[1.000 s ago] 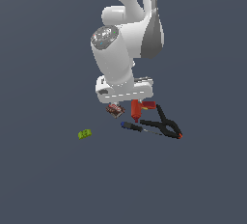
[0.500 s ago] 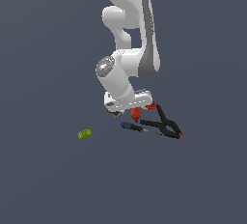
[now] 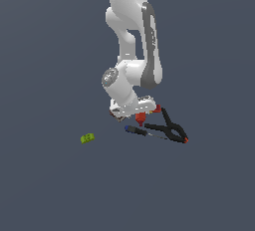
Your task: Pick up a designated object from a clutter of objects.
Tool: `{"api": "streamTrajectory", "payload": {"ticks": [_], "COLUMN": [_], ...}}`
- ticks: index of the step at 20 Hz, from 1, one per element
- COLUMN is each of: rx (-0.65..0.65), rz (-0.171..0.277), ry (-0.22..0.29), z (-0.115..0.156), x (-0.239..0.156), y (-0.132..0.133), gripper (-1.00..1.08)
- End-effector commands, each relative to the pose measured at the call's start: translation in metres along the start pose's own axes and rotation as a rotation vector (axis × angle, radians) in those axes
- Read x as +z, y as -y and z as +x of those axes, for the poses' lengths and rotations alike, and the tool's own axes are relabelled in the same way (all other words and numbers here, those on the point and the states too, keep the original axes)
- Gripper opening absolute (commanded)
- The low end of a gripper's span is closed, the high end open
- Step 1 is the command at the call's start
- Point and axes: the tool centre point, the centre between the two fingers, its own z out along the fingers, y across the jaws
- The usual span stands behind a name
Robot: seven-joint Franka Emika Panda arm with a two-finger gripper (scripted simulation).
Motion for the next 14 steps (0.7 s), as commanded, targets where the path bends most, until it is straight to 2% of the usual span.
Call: {"api": "streamTrajectory", "payload": {"ticks": [1,8,14], "rx": [0.002,0.003,0.004], "rz": [0.004,0.005,0.005], "ry": [-0.001,0.0,0.0], "z": [-0.002,-0.003,-0.004], "x": [0.005,0.009,0.029], "y": [-0.001,-0.002,-0.002], "gripper": [1.08,1.08,1.08]}}
